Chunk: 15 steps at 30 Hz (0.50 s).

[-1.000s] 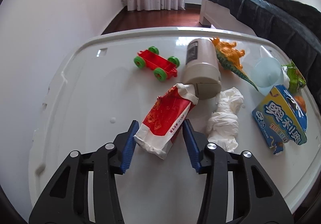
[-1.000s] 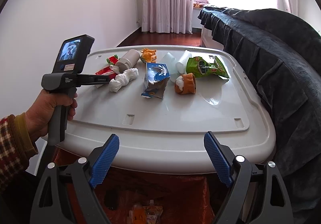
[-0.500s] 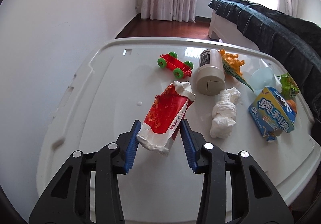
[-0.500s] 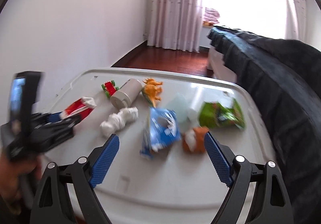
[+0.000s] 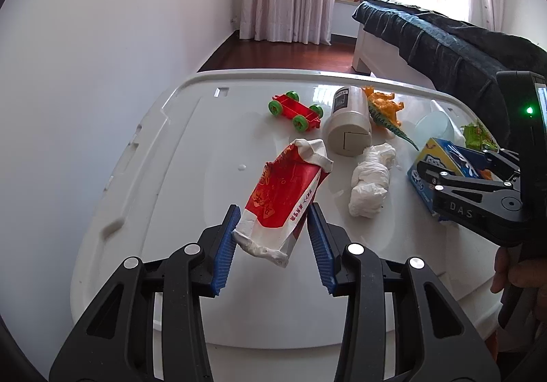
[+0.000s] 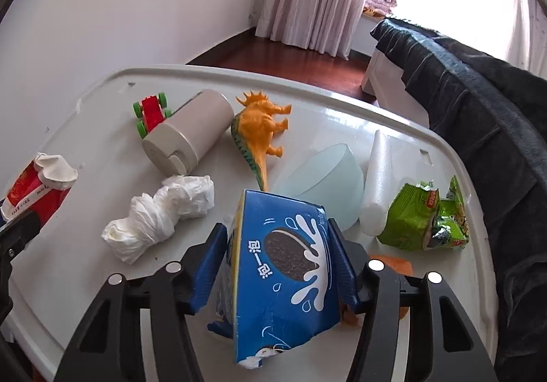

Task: Collect trash
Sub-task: 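Grasp the red-white toothpaste box with the left tool while the right grasps the Oreo box, then drop the toothpaste box and Oreo box into the bin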

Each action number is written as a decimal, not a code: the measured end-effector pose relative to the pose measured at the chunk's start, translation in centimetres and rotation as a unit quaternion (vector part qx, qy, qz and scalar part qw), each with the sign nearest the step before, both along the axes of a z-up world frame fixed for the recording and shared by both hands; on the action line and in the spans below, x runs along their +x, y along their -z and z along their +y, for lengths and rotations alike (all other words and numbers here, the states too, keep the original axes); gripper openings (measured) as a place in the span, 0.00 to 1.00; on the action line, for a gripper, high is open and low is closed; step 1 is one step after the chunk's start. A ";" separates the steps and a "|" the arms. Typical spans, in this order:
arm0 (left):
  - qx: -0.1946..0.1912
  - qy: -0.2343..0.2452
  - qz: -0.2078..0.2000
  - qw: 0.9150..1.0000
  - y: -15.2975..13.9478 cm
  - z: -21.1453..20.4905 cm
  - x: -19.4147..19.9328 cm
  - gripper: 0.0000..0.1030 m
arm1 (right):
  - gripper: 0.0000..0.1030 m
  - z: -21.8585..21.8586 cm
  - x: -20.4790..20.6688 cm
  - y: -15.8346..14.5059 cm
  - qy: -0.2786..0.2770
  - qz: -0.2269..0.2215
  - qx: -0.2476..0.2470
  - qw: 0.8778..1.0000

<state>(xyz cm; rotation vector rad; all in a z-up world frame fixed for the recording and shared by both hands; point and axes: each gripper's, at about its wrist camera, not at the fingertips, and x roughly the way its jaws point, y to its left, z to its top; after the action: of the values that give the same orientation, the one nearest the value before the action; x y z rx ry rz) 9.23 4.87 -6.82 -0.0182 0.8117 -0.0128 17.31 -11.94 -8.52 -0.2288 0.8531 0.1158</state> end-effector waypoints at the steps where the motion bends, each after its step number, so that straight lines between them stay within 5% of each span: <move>1: 0.001 0.000 -0.001 1.000 0.0 -0.1 -0.1 0.39 | 0.53 0.1 -0.2 -0.1 0.001 -0.004 -0.001 1.000; 10: 0.000 0.011 -0.007 1.000 -0.7 -0.9 -2.5 0.39 | 0.52 0.4 -4.9 -3.9 -0.009 -0.049 0.013 0.999; 15: -0.010 0.025 -0.011 1.000 -1.9 -1.5 -6.0 0.39 | 0.53 -0.2 -12.0 -6.6 -0.018 -0.056 0.045 0.997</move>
<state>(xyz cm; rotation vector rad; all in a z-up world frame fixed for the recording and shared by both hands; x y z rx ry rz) 3.21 3.38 -4.96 -0.0174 0.7908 -0.0685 5.35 -12.13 -1.89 -0.1641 0.7297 0.1724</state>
